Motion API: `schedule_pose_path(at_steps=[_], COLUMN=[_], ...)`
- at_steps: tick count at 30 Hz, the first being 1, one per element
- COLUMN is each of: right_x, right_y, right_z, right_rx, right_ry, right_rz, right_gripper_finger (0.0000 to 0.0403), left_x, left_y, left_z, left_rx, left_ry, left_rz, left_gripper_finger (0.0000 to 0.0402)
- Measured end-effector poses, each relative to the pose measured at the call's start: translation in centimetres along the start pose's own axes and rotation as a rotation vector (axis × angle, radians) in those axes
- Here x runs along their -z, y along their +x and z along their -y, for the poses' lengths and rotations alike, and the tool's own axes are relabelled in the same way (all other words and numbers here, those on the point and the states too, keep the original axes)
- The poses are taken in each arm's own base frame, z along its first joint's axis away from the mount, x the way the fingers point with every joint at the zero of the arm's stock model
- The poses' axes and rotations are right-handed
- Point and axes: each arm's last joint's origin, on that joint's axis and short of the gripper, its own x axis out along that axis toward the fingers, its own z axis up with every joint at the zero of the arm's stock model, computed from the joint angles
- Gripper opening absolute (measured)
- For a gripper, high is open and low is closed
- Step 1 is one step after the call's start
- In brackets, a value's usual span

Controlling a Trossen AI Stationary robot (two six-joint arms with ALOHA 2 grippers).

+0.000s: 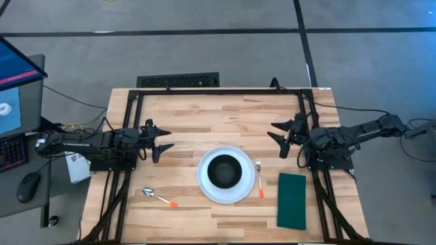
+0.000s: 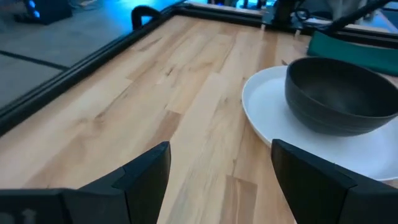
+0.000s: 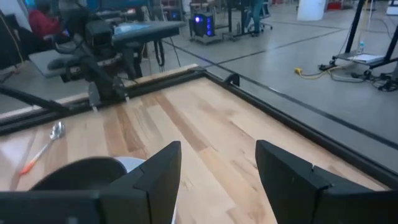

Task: Set table place
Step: Place the orange-handled fork next to the white plate

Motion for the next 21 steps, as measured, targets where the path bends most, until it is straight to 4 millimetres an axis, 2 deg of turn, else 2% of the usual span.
schedule_pose_path(at_steps=[9, 21], right_x=[0.11, 0.20], right_y=[0.62, 0.71], right_z=[-0.46, -0.50], right_rx=[-0.002, 0.001], right_ry=[0.011, 0.015], right_rz=[0.012, 0.006], right_gripper_finger=[0.0232, 0.0232], left_x=[-0.01, 0.03], left_y=[-0.03, -0.02], left_z=[-0.42, -0.32], left_rx=[-0.140, -0.105], left_ry=[-0.059, -0.244], left_rz=[0.023, 0.023], left_gripper_finger=[0.0268, 0.0268])
